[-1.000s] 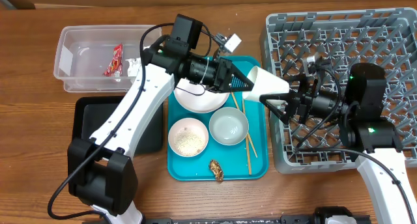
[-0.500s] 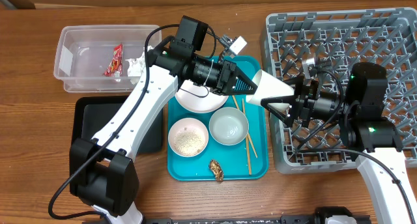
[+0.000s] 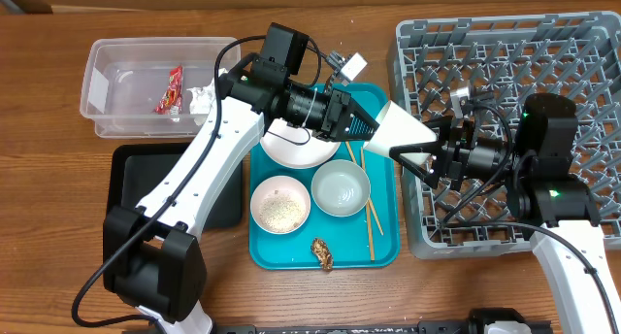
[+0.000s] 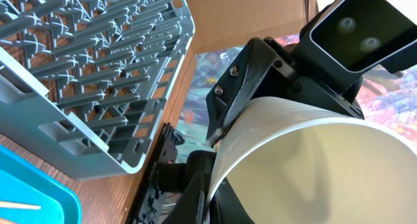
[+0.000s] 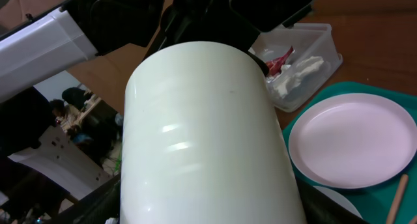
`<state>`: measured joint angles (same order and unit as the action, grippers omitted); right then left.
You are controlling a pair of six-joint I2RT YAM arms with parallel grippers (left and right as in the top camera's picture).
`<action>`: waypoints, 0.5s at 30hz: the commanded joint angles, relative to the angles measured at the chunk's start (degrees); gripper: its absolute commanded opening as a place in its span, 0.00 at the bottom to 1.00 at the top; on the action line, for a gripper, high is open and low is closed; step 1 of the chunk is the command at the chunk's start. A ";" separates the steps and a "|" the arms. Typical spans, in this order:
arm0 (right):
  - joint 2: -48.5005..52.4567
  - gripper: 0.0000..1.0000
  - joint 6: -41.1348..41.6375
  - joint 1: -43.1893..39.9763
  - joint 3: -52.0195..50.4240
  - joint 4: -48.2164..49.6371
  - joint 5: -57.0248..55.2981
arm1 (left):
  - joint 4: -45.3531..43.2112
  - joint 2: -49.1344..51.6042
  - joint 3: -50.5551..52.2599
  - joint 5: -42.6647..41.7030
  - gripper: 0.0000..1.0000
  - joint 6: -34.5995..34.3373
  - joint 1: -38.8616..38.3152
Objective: Sort waste into correct bins and load items into the dishwasher
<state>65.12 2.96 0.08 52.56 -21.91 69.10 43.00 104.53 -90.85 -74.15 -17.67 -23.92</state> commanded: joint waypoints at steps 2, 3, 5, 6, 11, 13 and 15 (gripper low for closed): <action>-0.07 0.61 0.02 0.22 1.79 0.13 0.79 | -0.07 -0.74 -0.63 5.57 0.09 -0.13 -0.07; -0.07 0.60 0.04 0.22 1.79 -0.35 -0.04 | 0.35 -0.74 -0.66 7.69 0.15 -0.13 -0.07; -0.07 0.59 0.28 0.22 1.79 -2.29 -2.38 | 1.46 -0.74 -0.66 13.25 0.27 -0.13 -0.04; -0.07 0.58 0.26 0.22 1.79 -3.76 -4.11 | 2.29 -0.74 -0.66 16.57 0.29 -0.13 -0.04; -0.07 0.48 0.26 0.22 1.79 -11.15 -16.33 | 6.67 -0.74 -0.66 30.67 0.35 -0.09 0.20; -0.07 0.48 0.37 0.22 1.79 -13.14 -21.75 | 8.61 -0.76 -0.66 34.56 0.39 -0.04 0.98; -0.07 0.47 2.89 0.15 1.81 -14.43 -27.50 | 10.99 -0.81 -0.66 37.24 0.40 0.11 2.29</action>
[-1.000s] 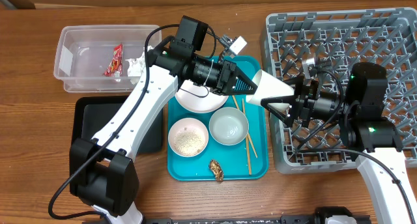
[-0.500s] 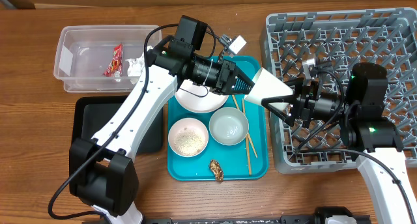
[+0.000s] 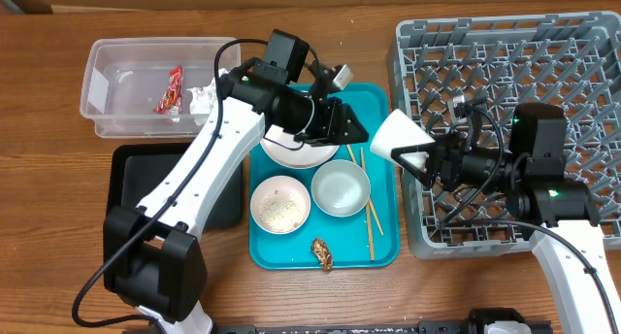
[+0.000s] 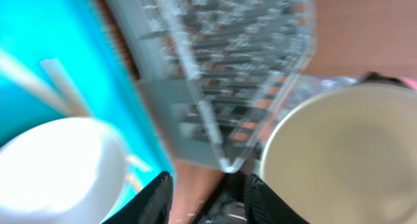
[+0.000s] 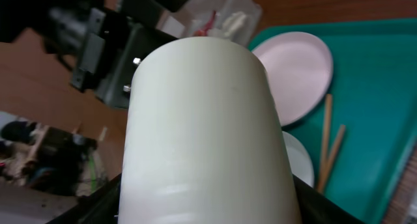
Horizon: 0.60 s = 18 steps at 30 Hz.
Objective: Sort waste into correct bins and load items into the dishwasher
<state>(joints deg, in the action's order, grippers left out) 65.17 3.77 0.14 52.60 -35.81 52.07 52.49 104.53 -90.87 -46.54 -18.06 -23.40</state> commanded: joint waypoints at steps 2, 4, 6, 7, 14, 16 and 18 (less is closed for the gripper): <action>-0.13 0.46 4.39 0.02 1.88 -1.46 -15.61 | 4.09 -0.83 -0.66 10.34 0.41 1.27 3.63; -0.17 0.43 6.80 -0.81 2.62 -3.26 -20.13 | 6.80 -0.85 -0.74 10.99 0.43 1.95 5.84; -0.15 0.42 8.37 -2.54 4.48 -6.38 -23.91 | 10.05 -0.96 -0.92 10.97 0.43 3.63 8.85; -0.15 0.42 8.59 -3.63 5.70 -8.11 -25.51 | 11.39 -1.16 -0.94 10.97 0.44 4.50 10.27; 0.17 0.42 8.70 -14.38 17.14 -20.31 -37.42 | 17.29 -5.60 -0.98 18.25 0.48 8.00 20.50; 1.03 0.42 8.70 -17.57 19.78 -22.93 -39.63 | 17.94 -7.50 -0.98 23.30 0.49 7.98 22.16; 2.62 0.42 8.70 -21.14 22.40 -25.73 -41.83 | 18.38 -9.70 -0.98 28.30 0.49 7.78 23.39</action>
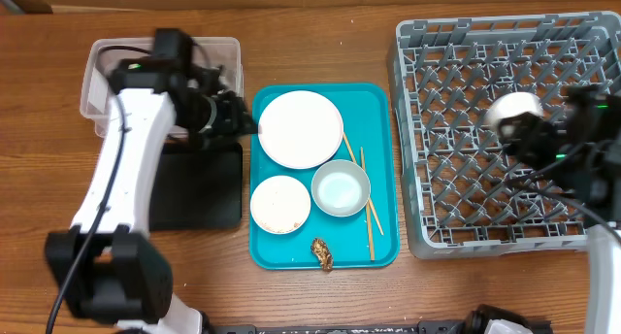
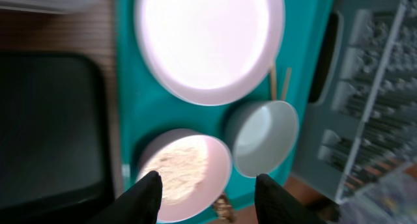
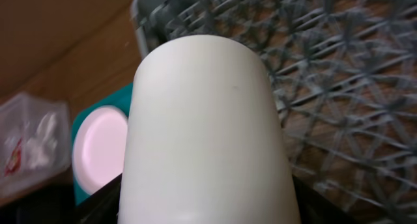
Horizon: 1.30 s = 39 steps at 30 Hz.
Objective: Sort waste into correct bins and load items into the dishwasher
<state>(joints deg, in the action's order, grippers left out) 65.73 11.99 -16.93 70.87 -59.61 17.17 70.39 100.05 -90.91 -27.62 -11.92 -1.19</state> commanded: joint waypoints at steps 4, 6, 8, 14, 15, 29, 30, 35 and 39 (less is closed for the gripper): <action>6.56 0.42 0.98 -10.36 8.33 -6.16 -9.20 | 0.52 -9.14 -0.94 16.70 0.53 1.62 1.64; 9.60 0.41 1.81 -13.14 10.54 -8.04 -10.10 | 0.52 -10.40 -0.92 17.81 0.53 1.64 1.64; 12.98 0.41 1.75 -15.43 12.66 -9.99 -10.10 | 0.57 -10.97 -0.94 17.73 0.54 1.62 1.55; 22.34 0.43 1.75 -19.50 14.27 -13.31 -12.68 | 1.22 -10.93 -0.92 17.53 0.54 1.16 1.53; 23.71 0.46 1.75 -19.87 14.27 -13.70 -12.70 | 1.22 -10.93 -0.92 17.51 0.54 1.16 1.53; 29.55 0.52 1.77 -20.76 14.27 -12.87 -17.75 | 1.57 -10.93 -0.90 17.51 0.54 0.98 1.51; 29.55 0.57 1.77 -20.76 14.21 -13.00 -17.77 | 1.57 -10.93 -0.90 17.51 0.54 0.98 1.51; 29.55 0.78 1.77 -20.76 13.73 -13.35 -17.75 | 1.57 -10.93 -0.90 17.51 0.54 0.98 1.49; 29.55 0.90 1.77 -20.76 13.73 -13.68 -17.70 | 1.57 -10.93 -0.90 17.53 0.54 0.98 1.49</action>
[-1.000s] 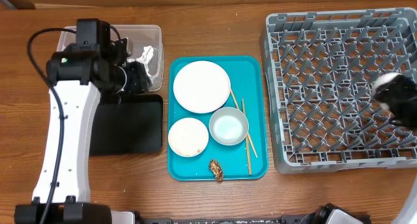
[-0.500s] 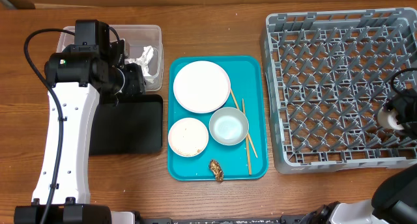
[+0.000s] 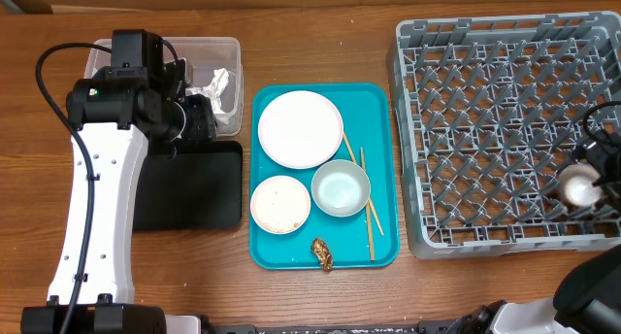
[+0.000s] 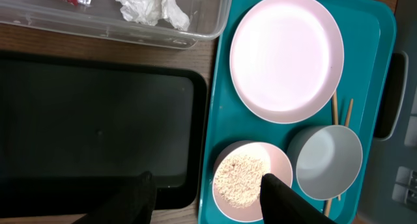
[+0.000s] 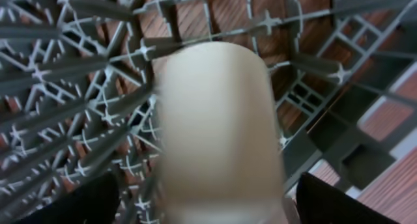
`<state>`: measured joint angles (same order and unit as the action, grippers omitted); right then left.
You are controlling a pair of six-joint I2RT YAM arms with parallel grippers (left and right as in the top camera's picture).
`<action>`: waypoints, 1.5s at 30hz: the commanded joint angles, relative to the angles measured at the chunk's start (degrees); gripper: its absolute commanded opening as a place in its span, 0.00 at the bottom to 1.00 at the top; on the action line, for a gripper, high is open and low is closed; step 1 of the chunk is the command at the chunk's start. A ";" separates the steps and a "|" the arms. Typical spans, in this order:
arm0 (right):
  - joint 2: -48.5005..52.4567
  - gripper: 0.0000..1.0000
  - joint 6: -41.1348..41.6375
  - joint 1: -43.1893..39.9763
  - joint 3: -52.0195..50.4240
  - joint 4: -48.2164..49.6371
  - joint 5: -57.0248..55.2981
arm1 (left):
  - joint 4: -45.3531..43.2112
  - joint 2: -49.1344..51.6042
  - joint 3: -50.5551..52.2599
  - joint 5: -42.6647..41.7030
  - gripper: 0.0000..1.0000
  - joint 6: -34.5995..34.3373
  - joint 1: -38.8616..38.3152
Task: Sort waste into correct bins and load items into the dishwasher
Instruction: 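Lower the cup upside down into the dish rack's right side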
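A white cup (image 5: pixel 218 126), blurred, fills the right wrist view, and my right gripper (image 5: pixel 218 201) is shut on it just above the grey dishwasher rack (image 5: pixel 78 74). From overhead the cup (image 3: pixel 579 186) is at the rack's (image 3: pixel 485 72) right side, near the front. My left gripper (image 4: pixel 208 195) is open and holds nothing; it hangs over the seam between the black tray (image 4: pixel 98 126) and the teal tray (image 4: pixel 218 87). The teal tray carries a white plate (image 4: pixel 287 55), a bowl of rice (image 4: pixel 251 182) and a grey bowl (image 4: pixel 329 162).
A clear bin (image 3: pixel 228 57) at the back left holds crumpled tissue (image 4: pixel 150 6) and a red wrapper. Chopsticks (image 3: pixel 367 203) and a brown food scrap (image 3: pixel 322 254) lie on the teal tray. My right arm is mostly beyond the frame's right edge.
My right gripper has carried the cup from above the rack's upper middle to its right front part, lower down. My left gripper has drawn back a little leftward, still open.
Both grippers met at the cup over the teal tray's right edge. Then the left one had let go and stood back over the plate while the right held the cup. Later the left was beside the bin and the cup over the rack, now at its right side.
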<state>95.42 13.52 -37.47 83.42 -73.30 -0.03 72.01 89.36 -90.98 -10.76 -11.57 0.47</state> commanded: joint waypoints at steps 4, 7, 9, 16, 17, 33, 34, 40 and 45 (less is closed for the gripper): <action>-0.13 0.90 0.24 -0.22 1.18 -0.11 -0.33 | -0.07 -0.24 -0.83 0.68 0.54 0.63 -0.17; -0.13 0.90 0.24 -0.20 1.18 -0.09 -0.31 | -0.07 -0.24 -0.83 0.68 0.54 0.63 -0.17; -0.13 0.90 0.24 -0.20 1.18 -0.11 -0.28 | -0.07 -0.24 -0.83 0.68 0.54 0.63 -0.17; -0.13 0.27 0.22 -0.20 1.16 -1.53 2.05 | -0.09 -0.24 -0.83 0.68 0.54 0.63 -0.17; -0.13 0.18 0.22 -0.20 1.05 -1.62 2.05 | -0.09 -0.24 -0.83 0.68 0.54 0.63 -0.17; -0.13 0.10 0.31 -0.22 -3.61 4.02 0.63 | -0.07 -0.24 -0.83 0.68 0.54 0.66 -0.15; -0.13 0.10 0.42 -0.22 -3.61 4.87 -0.28 | -0.09 -0.24 -0.83 0.68 0.54 0.66 -0.17; -0.13 0.10 4.57 -0.22 -3.61 10.14 -5.88 | -0.02 -0.24 -0.83 0.68 0.54 0.66 -0.17; -0.15 0.06 4.17 -0.22 -3.34 9.53 -0.39 | -0.11 -0.24 -0.83 0.68 0.54 0.66 -0.15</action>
<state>95.42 16.88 -37.47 79.99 -63.33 -2.90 72.01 89.36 -90.98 -10.61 -11.57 0.47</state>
